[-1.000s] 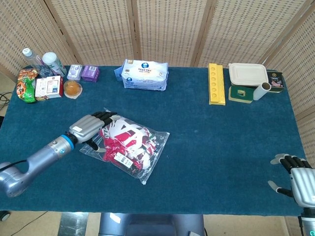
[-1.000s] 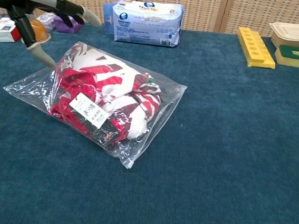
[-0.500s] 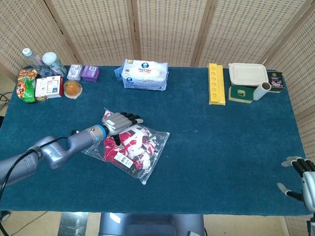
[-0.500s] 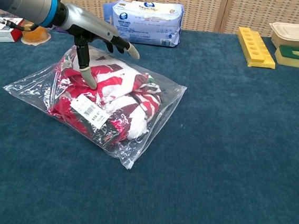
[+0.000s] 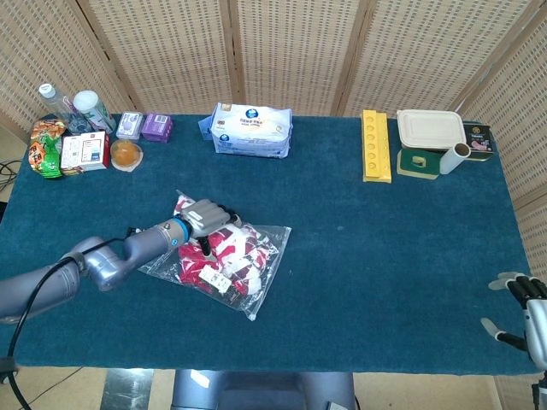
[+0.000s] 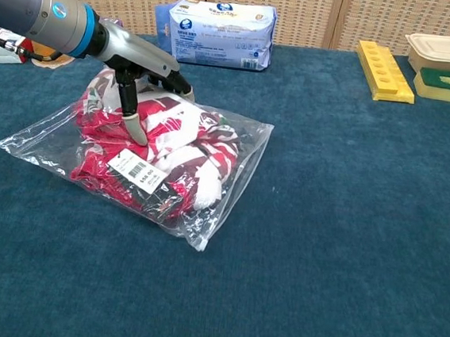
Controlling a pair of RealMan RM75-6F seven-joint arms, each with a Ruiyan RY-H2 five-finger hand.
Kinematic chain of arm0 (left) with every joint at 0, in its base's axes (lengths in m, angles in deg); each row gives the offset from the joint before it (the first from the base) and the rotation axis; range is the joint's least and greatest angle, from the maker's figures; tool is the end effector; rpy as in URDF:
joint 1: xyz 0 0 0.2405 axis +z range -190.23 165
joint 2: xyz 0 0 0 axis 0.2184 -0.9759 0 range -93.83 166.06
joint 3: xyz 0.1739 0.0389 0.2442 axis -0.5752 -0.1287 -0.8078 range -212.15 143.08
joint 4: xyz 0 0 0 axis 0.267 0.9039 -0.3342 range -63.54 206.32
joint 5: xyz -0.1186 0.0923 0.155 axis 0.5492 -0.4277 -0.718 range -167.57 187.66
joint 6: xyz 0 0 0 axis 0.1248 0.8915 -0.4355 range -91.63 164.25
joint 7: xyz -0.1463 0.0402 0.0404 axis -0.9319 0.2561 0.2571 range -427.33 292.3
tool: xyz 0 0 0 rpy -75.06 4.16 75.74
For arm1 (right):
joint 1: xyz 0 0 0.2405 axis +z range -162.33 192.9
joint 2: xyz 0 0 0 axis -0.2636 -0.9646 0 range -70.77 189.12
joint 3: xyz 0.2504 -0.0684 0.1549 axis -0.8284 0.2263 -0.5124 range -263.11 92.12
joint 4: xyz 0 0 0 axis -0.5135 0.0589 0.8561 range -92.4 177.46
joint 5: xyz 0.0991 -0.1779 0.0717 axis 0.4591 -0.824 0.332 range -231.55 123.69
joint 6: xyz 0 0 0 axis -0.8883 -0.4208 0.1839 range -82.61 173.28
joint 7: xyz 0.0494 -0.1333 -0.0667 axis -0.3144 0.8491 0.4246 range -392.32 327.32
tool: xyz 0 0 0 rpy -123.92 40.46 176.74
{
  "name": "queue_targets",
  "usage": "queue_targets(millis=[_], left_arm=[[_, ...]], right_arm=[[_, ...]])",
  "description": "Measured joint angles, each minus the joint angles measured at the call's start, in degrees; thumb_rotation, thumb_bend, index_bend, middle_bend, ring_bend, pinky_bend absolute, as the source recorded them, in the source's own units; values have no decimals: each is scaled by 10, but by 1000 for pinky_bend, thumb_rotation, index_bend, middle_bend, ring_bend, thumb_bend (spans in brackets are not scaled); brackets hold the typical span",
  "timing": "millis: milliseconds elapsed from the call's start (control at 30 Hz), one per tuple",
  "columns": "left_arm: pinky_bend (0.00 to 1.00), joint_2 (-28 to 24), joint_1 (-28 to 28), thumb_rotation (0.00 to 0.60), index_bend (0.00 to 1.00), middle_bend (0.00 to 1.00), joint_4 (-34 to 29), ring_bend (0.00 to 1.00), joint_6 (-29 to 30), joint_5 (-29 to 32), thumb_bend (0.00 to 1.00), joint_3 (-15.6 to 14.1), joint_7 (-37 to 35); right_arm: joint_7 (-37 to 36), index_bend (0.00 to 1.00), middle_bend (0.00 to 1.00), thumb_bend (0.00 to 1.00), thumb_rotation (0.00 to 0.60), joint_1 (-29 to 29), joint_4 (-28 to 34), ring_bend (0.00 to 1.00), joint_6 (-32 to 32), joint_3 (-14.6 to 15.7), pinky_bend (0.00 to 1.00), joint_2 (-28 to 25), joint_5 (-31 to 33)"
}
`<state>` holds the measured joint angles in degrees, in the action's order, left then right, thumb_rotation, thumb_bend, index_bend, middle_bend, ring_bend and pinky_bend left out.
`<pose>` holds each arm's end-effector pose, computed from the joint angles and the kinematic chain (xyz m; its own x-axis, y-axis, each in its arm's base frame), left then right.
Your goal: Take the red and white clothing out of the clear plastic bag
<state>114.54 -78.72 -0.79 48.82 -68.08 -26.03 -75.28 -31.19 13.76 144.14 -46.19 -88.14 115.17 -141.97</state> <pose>-0.1178 0.4747 -0.0084 0.7260 0.4929 0.4795 0.6790 -0.6244 -0.3862 -0.3364 -0.1574 0.2221 0.4032 0.0604 0.9131 -0.9148 0.0509 0.4006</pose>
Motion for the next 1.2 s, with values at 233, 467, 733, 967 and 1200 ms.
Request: queue_targets(millis=[233,467,733,967,1200], left_arm=[[771,41,38,600,767,668,16,682,129,28,325,-14,71],[838,93,73,600,828,741,35,746,221,43,378,-18,105],[838,142,113,600,830,745,91,745,420,-47,362,-12,-46],[838,191,134,600,830,745,235,746,616,-149,324,-17,-230],[838,242,138,600,831,745,377,745,746,-203,272,-23,-308]], right_arm=[[3,387,324,173,600,1,5,301,-1,-1,300,0,-6],[-7,388,324,174,600,0,2,301,-7,1,300,2,-20],[-9,387,324,174,600,1,-1,301,-11,2,303,3,-35],[-7,388,324,174,600,14,1,301,-1,-3,303,8,-42],[-5,388,324,174,600,29,3,302,11,-8,303,15,-51]])
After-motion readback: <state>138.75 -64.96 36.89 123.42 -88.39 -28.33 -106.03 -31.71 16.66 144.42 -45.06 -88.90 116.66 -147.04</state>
